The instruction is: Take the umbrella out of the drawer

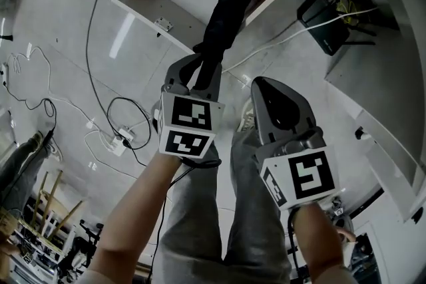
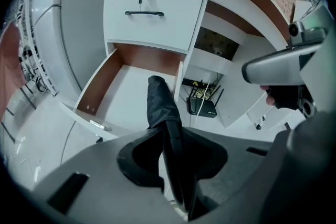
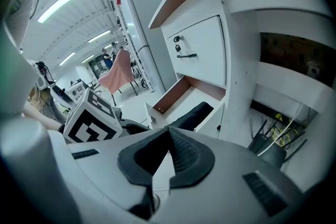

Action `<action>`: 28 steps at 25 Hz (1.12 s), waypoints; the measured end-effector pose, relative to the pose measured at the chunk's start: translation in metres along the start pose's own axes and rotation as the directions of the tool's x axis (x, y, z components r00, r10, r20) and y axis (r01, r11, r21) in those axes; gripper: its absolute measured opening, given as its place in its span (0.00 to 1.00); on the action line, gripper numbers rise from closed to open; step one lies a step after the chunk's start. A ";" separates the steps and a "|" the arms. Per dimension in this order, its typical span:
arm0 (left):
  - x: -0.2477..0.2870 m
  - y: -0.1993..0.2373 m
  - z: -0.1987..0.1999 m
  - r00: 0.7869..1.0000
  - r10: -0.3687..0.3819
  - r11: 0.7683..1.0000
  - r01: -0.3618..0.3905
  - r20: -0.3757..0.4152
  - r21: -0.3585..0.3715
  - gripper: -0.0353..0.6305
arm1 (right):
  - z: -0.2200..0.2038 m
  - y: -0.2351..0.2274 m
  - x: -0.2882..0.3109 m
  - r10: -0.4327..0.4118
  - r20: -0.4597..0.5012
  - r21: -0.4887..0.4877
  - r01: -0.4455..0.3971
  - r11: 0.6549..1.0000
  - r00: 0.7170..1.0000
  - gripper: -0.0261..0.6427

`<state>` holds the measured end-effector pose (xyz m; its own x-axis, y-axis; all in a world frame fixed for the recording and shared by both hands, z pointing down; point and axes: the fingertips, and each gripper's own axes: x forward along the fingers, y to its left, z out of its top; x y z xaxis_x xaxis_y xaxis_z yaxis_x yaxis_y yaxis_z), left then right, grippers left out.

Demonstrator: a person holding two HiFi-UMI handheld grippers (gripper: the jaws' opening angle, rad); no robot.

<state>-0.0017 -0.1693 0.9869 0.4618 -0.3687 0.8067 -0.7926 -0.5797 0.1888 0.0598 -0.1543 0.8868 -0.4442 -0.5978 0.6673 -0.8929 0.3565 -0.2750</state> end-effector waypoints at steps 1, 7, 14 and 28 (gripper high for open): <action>0.002 0.000 0.000 1.000 0.003 1.000 -0.003 0.005 -0.002 0.18 | -0.002 0.000 0.000 -0.001 -0.003 0.007 0.001 1.000 1.000 0.05; 0.001 0.004 -0.001 0.998 0.052 0.999 -0.051 0.031 -0.015 0.12 | -0.009 0.002 0.002 0.008 -0.006 0.021 -0.008 1.000 1.000 0.05; -0.002 0.011 -0.003 0.999 0.029 0.995 -0.027 0.021 -0.097 0.10 | -0.004 0.002 -0.001 0.002 0.005 0.026 -0.002 1.000 1.000 0.05; -0.048 0.022 0.003 0.996 0.072 0.992 -0.067 0.042 -0.107 0.08 | 0.036 0.013 -0.024 -0.001 0.041 -0.019 0.001 1.000 0.999 0.05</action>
<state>-0.0404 -0.1668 0.9505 0.4200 -0.4400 0.7937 -0.8599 -0.4726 0.1930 0.0560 -0.1616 0.8422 -0.4464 -0.6269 0.6385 -0.8919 0.3696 -0.2606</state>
